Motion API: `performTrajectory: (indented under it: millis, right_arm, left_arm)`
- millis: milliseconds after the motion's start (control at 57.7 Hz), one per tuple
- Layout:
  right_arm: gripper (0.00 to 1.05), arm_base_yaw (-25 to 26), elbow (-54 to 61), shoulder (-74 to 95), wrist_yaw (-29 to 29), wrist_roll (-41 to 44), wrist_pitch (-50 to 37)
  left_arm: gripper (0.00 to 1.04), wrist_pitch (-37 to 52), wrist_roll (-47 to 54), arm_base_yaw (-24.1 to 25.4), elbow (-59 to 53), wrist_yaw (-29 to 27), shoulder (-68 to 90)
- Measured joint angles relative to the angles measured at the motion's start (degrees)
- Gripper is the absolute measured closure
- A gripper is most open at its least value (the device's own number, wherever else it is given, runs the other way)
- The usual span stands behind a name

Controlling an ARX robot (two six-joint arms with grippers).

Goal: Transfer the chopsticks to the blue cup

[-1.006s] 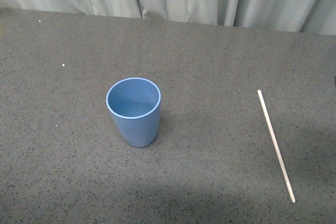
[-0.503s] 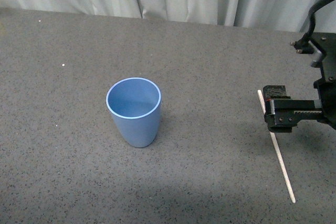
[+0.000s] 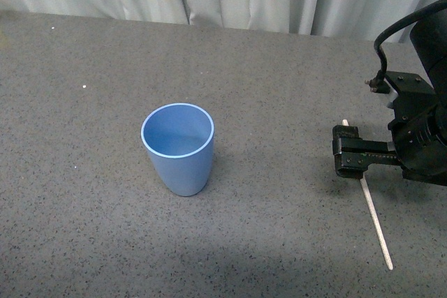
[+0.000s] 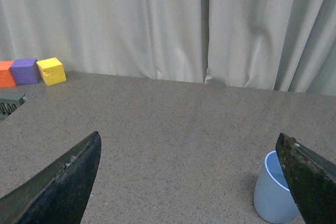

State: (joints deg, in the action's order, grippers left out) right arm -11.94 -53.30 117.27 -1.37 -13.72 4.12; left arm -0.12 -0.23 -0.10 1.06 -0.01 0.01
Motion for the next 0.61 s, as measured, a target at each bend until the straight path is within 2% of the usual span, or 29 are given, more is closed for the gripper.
performTrajectory:
  millis: [191, 243, 520, 607]
  right_arm:
    - [0.10, -0.48, -2.21, 2.27, 0.44, 0.00, 1.60]
    - [0.17, -0.61, -2.64, 2.82, 0.48, 0.02, 2.01]
    - [0.74, -0.87, -4.61, 4.00, -0.77, 0.04, 4.61]
    - [0.88, -0.87, -4.63, 4.00, -1.11, 0.04, 4.96]
  left_arm:
    - [0.07, 0.00, 0.00, 0.00, 0.00, 0.00, 0.00]
    - [0.07, 0.00, 0.00, 0.00, 0.00, 0.00, 0.00]
    - [0.07, 0.00, 0.00, 0.00, 0.00, 0.00, 0.00]
    - [0.07, 0.00, 0.00, 0.00, 0.00, 0.00, 0.00]
